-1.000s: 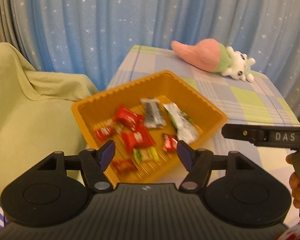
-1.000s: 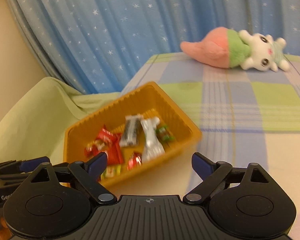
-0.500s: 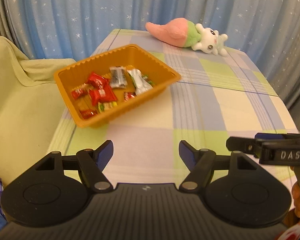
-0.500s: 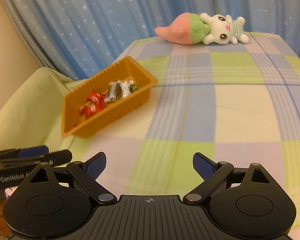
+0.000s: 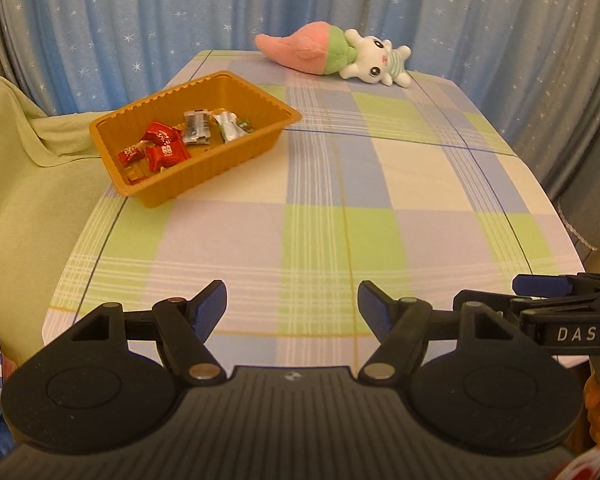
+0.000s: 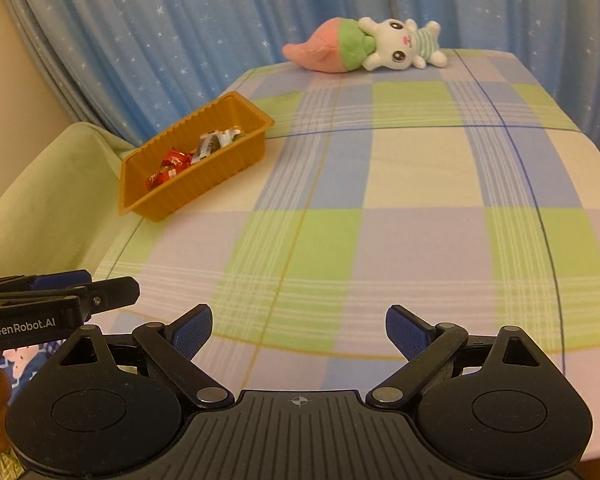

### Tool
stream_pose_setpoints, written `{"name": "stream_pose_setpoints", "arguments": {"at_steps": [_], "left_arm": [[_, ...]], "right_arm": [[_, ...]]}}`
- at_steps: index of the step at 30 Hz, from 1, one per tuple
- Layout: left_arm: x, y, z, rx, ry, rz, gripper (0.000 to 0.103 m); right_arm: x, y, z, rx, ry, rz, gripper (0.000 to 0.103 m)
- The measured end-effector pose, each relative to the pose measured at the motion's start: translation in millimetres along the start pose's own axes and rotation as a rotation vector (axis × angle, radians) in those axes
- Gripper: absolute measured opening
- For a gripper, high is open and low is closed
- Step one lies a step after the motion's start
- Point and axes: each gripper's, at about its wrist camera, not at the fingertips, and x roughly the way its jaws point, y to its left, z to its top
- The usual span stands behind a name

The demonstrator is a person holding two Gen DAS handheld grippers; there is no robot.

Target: Organize snacks

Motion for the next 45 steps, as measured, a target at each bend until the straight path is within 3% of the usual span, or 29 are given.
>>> {"name": "stream_pose_setpoints", "arguments": {"at_steps": [19,45], "left_arm": [[-21,-23,-28,0.03,0.005,-0.014,0.071],[-24,-25,-31,0.03,0.003,-0.012,0.071]], "right_arm": [[-25,-8,-27,0.009,-0.005,-0.015,0.093],[-30,-8,-30,0.011,-0.008,-0.018,0.093]]}}
